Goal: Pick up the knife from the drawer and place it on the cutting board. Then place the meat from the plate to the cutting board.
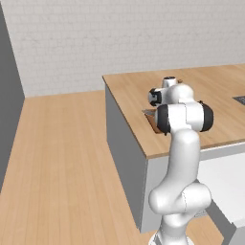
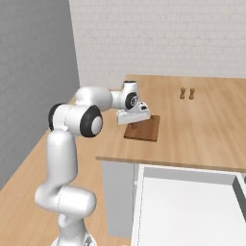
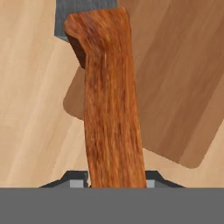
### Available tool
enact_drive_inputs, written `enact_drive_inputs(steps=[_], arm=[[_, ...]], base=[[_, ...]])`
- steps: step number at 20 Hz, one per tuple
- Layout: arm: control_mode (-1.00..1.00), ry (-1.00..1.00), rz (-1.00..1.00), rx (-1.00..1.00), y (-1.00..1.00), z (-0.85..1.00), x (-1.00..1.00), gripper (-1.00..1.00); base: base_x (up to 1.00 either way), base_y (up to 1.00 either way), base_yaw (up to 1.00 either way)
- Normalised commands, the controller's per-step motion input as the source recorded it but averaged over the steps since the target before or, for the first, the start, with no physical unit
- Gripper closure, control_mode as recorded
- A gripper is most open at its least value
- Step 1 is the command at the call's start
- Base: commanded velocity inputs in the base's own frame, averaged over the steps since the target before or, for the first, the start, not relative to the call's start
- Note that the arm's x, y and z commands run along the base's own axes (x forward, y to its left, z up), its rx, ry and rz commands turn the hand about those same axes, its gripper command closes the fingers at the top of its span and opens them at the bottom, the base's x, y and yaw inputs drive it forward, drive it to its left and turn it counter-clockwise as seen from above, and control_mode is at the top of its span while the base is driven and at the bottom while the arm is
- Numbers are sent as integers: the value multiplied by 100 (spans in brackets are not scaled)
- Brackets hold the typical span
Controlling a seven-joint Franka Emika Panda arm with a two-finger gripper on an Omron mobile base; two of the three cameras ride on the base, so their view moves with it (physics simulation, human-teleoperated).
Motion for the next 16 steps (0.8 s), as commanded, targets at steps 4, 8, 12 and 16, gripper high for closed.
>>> enact_drive_inputs(steps=[4,8,12,16], arm=[[-100,6,19,0,19,-2,70,100],[-100,-5,2,4,-11,-25,33,100],[-100,-9,0,6,-10,-20,16,100],[-100,-9,-9,7,-10,-10,1,100]], base=[[0,0,0],[0,0,0],[0,0,0],[0,0,0]])
